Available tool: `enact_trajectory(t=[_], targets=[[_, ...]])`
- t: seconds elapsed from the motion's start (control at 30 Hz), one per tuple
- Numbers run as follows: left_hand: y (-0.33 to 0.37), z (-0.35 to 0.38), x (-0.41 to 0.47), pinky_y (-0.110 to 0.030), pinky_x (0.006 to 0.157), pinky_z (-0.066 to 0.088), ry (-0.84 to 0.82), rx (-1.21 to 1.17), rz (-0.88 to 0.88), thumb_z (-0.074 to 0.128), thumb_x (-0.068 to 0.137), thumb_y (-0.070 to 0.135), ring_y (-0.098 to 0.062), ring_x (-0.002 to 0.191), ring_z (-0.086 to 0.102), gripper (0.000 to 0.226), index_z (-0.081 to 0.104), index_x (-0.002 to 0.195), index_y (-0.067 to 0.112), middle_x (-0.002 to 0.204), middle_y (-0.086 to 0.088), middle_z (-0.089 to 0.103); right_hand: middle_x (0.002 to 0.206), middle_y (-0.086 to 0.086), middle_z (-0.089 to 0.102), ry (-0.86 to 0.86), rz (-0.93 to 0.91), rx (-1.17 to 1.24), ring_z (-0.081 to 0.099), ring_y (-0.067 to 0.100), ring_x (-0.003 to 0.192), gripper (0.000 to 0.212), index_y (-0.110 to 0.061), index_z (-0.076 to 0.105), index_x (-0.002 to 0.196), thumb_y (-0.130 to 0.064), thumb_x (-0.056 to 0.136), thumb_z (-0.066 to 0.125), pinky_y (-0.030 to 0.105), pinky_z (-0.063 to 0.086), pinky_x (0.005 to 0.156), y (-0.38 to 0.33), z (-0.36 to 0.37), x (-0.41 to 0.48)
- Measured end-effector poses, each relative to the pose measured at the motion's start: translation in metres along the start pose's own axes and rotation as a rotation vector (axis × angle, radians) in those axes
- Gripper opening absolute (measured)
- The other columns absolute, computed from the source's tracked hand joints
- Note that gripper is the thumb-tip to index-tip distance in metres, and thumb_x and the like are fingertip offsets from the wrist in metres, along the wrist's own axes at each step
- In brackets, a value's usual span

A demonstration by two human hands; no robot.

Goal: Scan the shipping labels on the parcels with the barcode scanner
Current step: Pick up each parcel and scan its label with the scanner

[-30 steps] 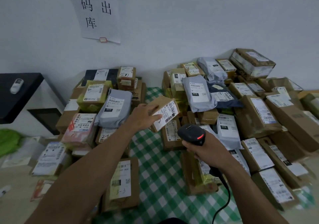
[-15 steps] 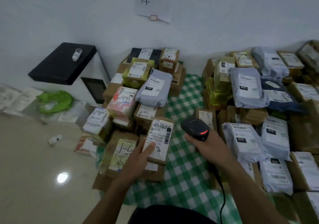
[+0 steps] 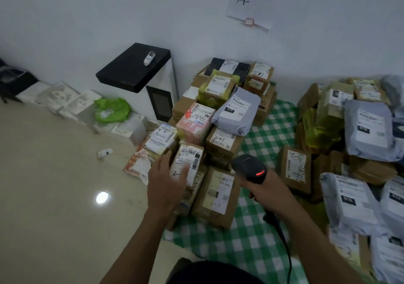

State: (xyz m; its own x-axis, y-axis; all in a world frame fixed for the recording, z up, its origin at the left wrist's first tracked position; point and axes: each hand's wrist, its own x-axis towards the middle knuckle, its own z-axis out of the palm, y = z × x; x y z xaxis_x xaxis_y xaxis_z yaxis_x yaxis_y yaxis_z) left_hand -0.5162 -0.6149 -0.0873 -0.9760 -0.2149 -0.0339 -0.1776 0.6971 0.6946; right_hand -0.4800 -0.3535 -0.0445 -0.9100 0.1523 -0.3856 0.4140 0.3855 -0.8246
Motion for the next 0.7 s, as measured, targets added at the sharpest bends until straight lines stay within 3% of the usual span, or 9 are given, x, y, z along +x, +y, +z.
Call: enact_trajectory(t=[0.1, 0.23, 0.33, 0.43, 0.5, 0.57, 0.63, 0.7], targets=[[0.004, 0.007, -0.008, -0.048, 0.107, 0.045, -0.061, 0.157, 0.11, 0.077, 0.077, 0.065, -0.025, 0.14, 0.04, 0.094, 0.039, 0.154, 0.027, 0.153, -0.002, 0.042, 0.079, -0.01, 0.074, -0.009, -0.018, -0.001, 0.065, 0.0, 0.057, 0.032, -0.022, 0.07, 0.118, -0.034, 0.09, 0.08, 0.013, 0.047, 0.051, -0.001, 0.001, -0.001], [0.004, 0.013, -0.005, -0.045, 0.101, 0.048, -0.069, 0.141, 0.096, 0.077, 0.084, 0.05, -0.027, 0.137, 0.048, 0.08, 0.044, 0.152, 0.023, 0.156, -0.002, 0.045, 0.078, -0.008, 0.074, 0.01, -0.014, -0.01, 0.068, 0.003, 0.059, 0.034, -0.027, 0.069, 0.118, -0.04, 0.089, 0.081, 0.019, 0.049, 0.055, 0.001, -0.001, -0.003], [0.001, 0.01, 0.01, -0.049, 0.105, 0.047, -0.072, 0.117, 0.066, 0.074, 0.087, 0.048, -0.029, 0.139, 0.049, 0.074, 0.046, 0.15, 0.021, 0.155, -0.005, 0.048, 0.082, -0.008, 0.076, 0.036, -0.027, 0.018, 0.069, 0.006, 0.06, 0.027, -0.03, 0.069, 0.113, -0.037, 0.089, 0.08, 0.026, 0.052, 0.06, 0.005, -0.006, -0.003], [0.002, 0.014, 0.011, -0.059, 0.121, 0.024, -0.036, 0.241, 0.159, 0.07, 0.086, 0.05, -0.031, 0.152, 0.029, 0.072, 0.047, 0.149, 0.023, 0.161, -0.007, 0.04, 0.086, -0.009, 0.077, 0.058, -0.016, 0.052, 0.071, 0.011, 0.065, 0.027, -0.035, 0.068, 0.112, -0.039, 0.088, 0.08, 0.032, 0.057, 0.066, 0.011, -0.012, -0.002], [0.018, 0.02, 0.004, -0.056, 0.124, 0.014, 0.027, 0.26, 0.289, 0.068, 0.086, 0.05, -0.03, 0.155, 0.021, 0.066, 0.053, 0.145, 0.024, 0.162, -0.006, 0.039, 0.087, -0.007, 0.078, 0.083, 0.009, 0.087, 0.072, 0.012, 0.065, 0.031, -0.033, 0.068, 0.116, -0.039, 0.088, 0.081, 0.033, 0.057, 0.065, 0.017, -0.019, -0.002], [0.046, 0.031, -0.008, -0.045, 0.124, 0.023, -0.053, 0.168, 0.422, 0.07, 0.09, 0.046, -0.022, 0.151, 0.029, 0.056, 0.059, 0.14, 0.024, 0.157, -0.002, 0.045, 0.089, -0.005, 0.078, 0.113, 0.041, 0.124, 0.071, 0.011, 0.063, 0.033, -0.029, 0.068, 0.119, -0.035, 0.089, 0.081, 0.03, 0.054, 0.061, 0.026, -0.03, -0.002], [0.077, 0.049, -0.02, -0.029, 0.115, 0.037, -0.252, 0.037, 0.52, 0.071, 0.093, 0.042, -0.009, 0.137, 0.044, 0.048, 0.063, 0.137, 0.024, 0.146, 0.006, 0.054, 0.089, -0.002, 0.077, 0.151, 0.064, 0.146, 0.07, 0.009, 0.063, 0.03, -0.028, 0.069, 0.117, -0.033, 0.09, 0.081, 0.027, 0.054, 0.059, 0.035, -0.044, -0.006], [0.105, 0.077, -0.028, -0.025, 0.107, 0.046, -0.438, -0.051, 0.532, 0.07, 0.095, 0.039, -0.005, 0.124, 0.054, 0.041, 0.064, 0.133, 0.025, 0.137, 0.009, 0.06, 0.093, -0.002, 0.077, 0.212, 0.085, 0.177, 0.069, 0.007, 0.067, 0.028, -0.027, 0.069, 0.117, -0.03, 0.091, 0.08, 0.02, 0.052, 0.056, 0.046, -0.059, -0.011]])
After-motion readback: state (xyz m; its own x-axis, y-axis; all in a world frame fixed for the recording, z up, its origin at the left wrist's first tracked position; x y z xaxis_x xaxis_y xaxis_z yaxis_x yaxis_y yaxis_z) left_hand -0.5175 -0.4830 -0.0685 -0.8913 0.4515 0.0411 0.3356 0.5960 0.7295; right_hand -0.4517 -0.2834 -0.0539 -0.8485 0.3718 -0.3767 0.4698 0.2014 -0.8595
